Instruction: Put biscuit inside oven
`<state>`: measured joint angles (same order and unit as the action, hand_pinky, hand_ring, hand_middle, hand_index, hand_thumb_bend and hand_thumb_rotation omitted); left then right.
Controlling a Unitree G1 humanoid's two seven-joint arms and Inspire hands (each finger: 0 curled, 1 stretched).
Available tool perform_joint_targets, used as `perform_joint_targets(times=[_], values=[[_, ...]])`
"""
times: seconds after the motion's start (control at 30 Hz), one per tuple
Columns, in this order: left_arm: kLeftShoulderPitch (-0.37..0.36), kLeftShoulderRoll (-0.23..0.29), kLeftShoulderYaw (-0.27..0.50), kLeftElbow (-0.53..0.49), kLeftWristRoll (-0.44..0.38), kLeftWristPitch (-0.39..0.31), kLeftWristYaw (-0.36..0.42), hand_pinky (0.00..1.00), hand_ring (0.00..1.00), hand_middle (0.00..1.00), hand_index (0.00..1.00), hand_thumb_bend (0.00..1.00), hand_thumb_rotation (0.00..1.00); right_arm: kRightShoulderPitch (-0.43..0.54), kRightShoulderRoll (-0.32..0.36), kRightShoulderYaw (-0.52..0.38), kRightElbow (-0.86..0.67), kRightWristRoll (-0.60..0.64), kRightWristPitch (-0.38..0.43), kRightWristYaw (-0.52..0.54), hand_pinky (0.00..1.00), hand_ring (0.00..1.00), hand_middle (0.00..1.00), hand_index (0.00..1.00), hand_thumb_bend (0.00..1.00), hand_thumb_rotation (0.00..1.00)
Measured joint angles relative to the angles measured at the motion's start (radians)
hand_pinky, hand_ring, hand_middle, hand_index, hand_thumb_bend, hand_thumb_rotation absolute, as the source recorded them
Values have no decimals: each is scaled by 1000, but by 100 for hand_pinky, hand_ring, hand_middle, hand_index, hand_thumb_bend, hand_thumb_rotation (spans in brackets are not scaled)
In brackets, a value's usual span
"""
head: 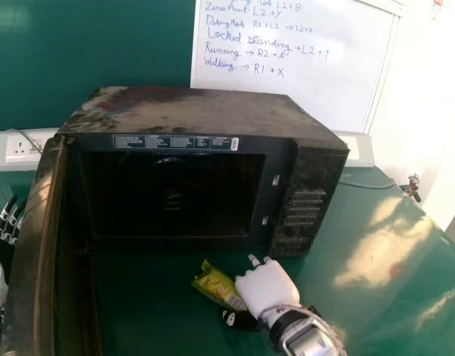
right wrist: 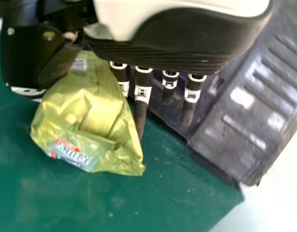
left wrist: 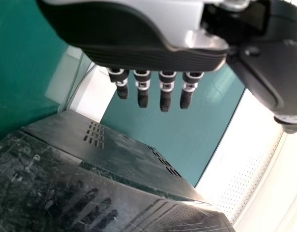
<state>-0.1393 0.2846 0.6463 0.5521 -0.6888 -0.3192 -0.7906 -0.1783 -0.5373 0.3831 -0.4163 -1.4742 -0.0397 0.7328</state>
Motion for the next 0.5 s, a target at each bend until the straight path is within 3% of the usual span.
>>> perform_joint_targets(times=[0.2, 0.5], values=[[-3, 1, 0, 5, 0, -2, 0, 0, 71, 80, 96, 0, 0, -12, 9, -7, -2, 20, 7, 26, 82, 66, 60, 60, 78, 14], [-4, 0, 0, 5, 0, -4, 0, 0, 70, 79, 96, 0, 0, -13, 9, -10, -3, 24, 7, 29, 83, 67, 61, 59, 79, 13]])
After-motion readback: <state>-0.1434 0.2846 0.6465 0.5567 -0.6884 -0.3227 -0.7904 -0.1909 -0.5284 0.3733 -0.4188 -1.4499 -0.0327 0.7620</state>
